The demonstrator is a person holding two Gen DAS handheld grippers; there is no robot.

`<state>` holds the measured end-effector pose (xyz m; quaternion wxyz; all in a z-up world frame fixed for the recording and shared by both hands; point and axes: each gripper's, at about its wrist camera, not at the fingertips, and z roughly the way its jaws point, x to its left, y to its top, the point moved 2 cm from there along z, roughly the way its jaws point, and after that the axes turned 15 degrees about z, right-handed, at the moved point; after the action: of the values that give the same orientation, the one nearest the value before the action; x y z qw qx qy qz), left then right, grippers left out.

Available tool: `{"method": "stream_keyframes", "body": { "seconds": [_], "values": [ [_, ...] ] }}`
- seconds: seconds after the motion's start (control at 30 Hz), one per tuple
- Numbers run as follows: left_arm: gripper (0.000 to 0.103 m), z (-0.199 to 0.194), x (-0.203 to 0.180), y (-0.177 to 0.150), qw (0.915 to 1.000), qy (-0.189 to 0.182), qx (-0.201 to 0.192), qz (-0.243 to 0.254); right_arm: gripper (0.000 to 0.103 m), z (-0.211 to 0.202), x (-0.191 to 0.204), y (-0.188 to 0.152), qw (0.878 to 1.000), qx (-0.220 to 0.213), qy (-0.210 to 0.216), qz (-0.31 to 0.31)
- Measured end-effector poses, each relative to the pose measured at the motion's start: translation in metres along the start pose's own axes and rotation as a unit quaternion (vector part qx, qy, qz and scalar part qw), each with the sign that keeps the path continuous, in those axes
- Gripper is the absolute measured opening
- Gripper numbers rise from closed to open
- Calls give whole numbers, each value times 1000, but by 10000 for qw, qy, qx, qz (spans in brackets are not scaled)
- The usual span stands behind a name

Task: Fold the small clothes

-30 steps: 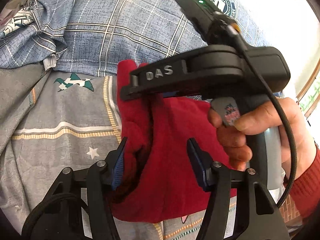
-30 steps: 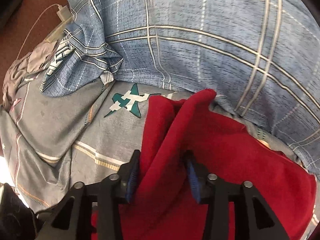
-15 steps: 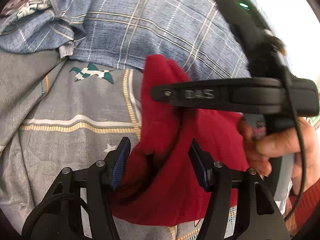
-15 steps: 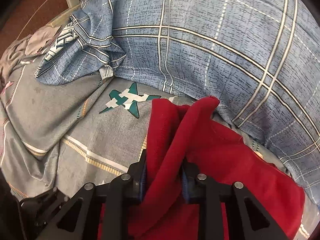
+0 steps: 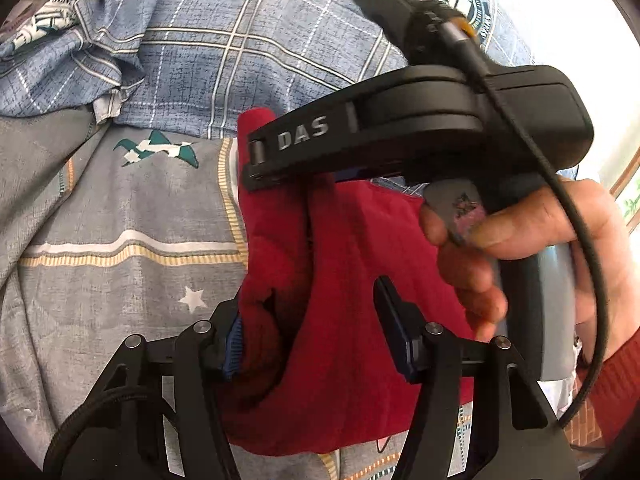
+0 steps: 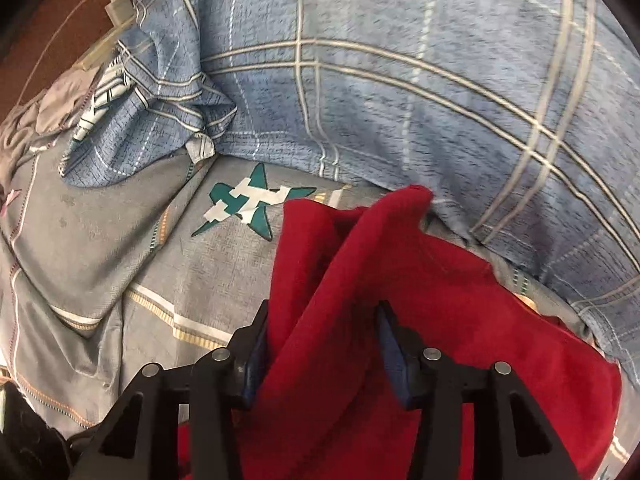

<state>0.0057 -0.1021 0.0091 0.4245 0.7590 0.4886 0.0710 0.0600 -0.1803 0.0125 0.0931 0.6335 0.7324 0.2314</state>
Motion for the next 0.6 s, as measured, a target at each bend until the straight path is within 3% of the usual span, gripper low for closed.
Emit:
{"method": "stream_keyframes", "body": {
  "seconds": [0.1, 0.17, 0.3, 0.47, 0.53, 0.6],
  "values": [
    [58, 1, 4, 0, 9999, 43, 60, -71, 48, 9, 7, 2, 9999, -14, -63, -126],
    [58, 1, 9, 1, 9997, 81, 95, -187, 35, 9, 7, 0, 9997, -186, -35, -127],
    [59, 2, 15, 0, 9991, 169, 75, -383, 22, -3, -2, -11, 9984, -550, 130, -98],
    [58, -4, -6, -4, 9997, 236, -69, -43, 17, -34, -28, -26, 9943, -886, 554, 212],
    [43, -11, -20, -2, 9997, 74, -233, 85, 16, -43, -36, -31, 9925, -995, 638, 312],
    [40, -16, -32, 2, 9994, 72, -267, 199, 15, -54, -46, -36, 9901, -1135, 688, 455]
  ]
}}
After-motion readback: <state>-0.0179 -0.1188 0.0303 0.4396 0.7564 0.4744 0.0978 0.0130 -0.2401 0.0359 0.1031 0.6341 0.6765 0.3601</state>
